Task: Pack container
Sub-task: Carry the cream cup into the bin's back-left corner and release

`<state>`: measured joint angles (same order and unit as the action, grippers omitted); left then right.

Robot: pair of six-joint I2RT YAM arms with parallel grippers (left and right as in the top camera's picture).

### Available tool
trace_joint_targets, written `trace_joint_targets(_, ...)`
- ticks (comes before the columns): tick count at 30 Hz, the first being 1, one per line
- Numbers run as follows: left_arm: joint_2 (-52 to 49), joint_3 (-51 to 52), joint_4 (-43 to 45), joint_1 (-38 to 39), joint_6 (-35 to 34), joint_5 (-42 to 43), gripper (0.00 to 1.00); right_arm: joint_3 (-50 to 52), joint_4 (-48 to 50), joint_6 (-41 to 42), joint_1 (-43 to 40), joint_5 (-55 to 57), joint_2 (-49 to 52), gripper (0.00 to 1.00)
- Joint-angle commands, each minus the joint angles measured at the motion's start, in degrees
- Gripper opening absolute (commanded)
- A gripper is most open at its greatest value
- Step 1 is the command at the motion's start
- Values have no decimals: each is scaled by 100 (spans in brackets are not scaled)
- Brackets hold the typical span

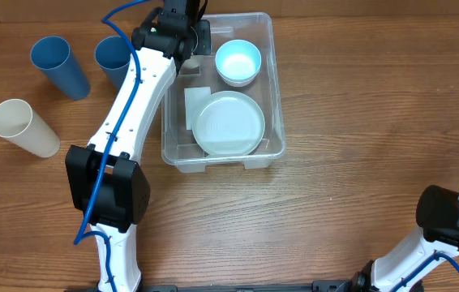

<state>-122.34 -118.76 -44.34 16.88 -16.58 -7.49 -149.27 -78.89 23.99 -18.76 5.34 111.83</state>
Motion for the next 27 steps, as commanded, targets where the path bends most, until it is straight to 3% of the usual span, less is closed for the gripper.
trace_joint_targets(1, -111, -66, -72, -9, 24, -365, 4, -26, 26, 17, -11, 61, -66, 100)
trace_joint_targets(27, -149, -136, -442, 238, 28, -308, 4, -26, 26, 17, -11, 59, -66, 100)
